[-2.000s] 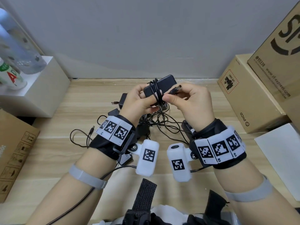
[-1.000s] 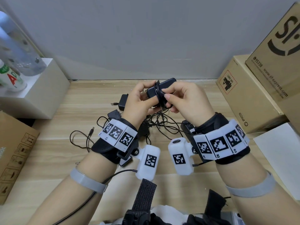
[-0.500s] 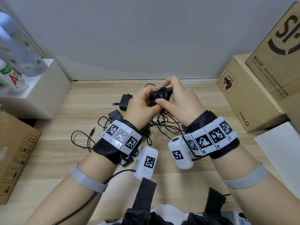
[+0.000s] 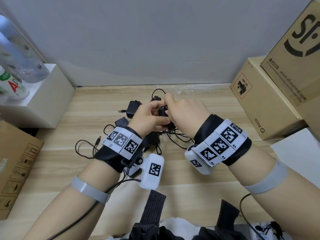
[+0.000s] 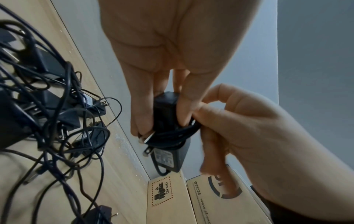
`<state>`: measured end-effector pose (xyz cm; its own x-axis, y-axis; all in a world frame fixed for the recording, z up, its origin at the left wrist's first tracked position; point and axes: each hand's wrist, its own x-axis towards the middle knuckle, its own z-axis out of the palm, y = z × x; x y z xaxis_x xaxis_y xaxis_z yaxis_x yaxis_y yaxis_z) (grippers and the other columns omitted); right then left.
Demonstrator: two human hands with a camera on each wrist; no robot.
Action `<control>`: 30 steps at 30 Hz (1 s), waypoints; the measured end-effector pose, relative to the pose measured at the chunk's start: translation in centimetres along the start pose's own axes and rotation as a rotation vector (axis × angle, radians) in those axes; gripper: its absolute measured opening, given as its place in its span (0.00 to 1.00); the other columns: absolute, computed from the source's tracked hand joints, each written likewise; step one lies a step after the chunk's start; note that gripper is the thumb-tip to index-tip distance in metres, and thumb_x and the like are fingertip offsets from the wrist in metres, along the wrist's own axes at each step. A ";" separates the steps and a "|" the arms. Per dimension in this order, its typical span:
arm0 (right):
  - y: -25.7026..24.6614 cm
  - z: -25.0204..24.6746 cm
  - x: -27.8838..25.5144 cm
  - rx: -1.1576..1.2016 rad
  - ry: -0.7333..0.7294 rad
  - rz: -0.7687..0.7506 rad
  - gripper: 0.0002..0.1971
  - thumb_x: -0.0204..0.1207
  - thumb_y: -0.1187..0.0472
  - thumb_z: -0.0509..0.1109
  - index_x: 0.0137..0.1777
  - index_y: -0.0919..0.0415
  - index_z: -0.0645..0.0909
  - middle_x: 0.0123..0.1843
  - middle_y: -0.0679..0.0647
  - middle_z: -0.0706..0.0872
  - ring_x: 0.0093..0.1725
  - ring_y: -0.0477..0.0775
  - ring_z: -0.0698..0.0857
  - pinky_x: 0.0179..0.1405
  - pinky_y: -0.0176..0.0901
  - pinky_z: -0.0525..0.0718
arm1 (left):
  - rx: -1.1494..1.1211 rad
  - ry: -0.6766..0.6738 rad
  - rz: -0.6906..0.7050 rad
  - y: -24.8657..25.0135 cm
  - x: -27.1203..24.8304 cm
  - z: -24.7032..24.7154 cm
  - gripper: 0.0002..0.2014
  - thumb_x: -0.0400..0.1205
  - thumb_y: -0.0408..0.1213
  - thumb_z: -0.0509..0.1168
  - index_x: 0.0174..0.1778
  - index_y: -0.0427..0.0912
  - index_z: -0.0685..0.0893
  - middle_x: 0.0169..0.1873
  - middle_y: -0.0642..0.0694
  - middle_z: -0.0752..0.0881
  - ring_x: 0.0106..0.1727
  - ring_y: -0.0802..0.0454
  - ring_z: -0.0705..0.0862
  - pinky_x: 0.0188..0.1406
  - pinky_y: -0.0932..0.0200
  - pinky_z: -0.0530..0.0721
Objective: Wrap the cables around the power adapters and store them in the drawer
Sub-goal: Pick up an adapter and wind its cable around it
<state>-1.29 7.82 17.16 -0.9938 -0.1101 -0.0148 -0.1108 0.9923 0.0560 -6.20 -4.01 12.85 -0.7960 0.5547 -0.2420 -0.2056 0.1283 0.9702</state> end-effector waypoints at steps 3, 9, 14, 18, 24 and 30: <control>0.2 -0.7 -0.3 -0.060 0.023 -0.067 0.11 0.83 0.58 0.55 0.63 0.58 0.66 0.52 0.57 0.85 0.48 0.63 0.83 0.33 0.45 0.64 | -0.006 -0.036 -0.045 -0.1 -0.1 0.1 0.18 0.74 0.15 0.64 0.45 0.45 0.80 0.27 0.51 0.79 0.36 0.55 0.82 0.42 0.56 0.88; 0.4 -0.2 0.0 0.109 0.124 -0.022 0.11 0.82 0.59 0.56 0.62 0.60 0.67 0.53 0.57 0.83 0.47 0.65 0.83 0.35 0.46 0.67 | -0.059 -0.020 -0.065 0.4 -0.3 0.8 0.12 0.78 0.21 0.62 0.42 0.45 0.79 0.31 0.49 0.74 0.19 0.63 0.77 0.46 0.52 0.87; 0.9 0.5 -0.4 0.303 0.260 0.075 0.13 0.82 0.61 0.59 0.63 0.65 0.68 0.49 0.57 0.89 0.45 0.68 0.85 0.36 0.45 0.66 | -0.158 -0.049 -0.121 0.0 -0.5 1.6 0.12 0.80 0.24 0.62 0.57 0.39 0.80 0.44 0.45 0.83 0.33 0.54 0.87 0.50 0.48 0.88; 1.4 1.5 -0.8 0.481 0.315 0.175 0.13 0.83 0.57 0.57 0.61 0.66 0.68 0.48 0.61 0.88 0.45 0.71 0.83 0.36 0.48 0.69 | -0.181 -0.096 -0.146 -1.0 -0.8 2.2 0.12 0.81 0.25 0.61 0.55 0.43 0.81 0.44 0.44 0.86 0.41 0.48 0.87 0.51 0.47 0.86; 2.1 2.6 -1.0 0.625 0.333 0.302 0.11 0.82 0.60 0.58 0.60 0.65 0.69 0.51 0.59 0.89 0.50 0.69 0.83 0.41 0.47 0.71 | -0.150 -0.096 -0.082 -1.3 -1.3 2.9 0.15 0.80 0.21 0.61 0.51 0.47 0.81 0.32 0.48 0.88 0.35 0.55 0.88 0.40 0.54 0.89; 2.6 4.1 -0.9 0.880 0.323 0.331 0.04 0.80 0.60 0.59 0.50 0.56 0.66 0.41 0.58 0.87 0.44 0.62 0.84 0.49 0.56 0.80 | -0.158 0.068 -0.139 -1.9 -1.0 3.0 0.17 0.77 0.23 0.65 0.60 0.40 0.75 0.36 0.44 0.83 0.24 0.60 0.82 0.29 0.63 0.86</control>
<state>-0.65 10.78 13.19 -0.9426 0.2996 0.1472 0.0888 0.6500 -0.7547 -3.30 -2.40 11.24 -0.7891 0.4834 -0.3788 -0.3987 0.0660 0.9147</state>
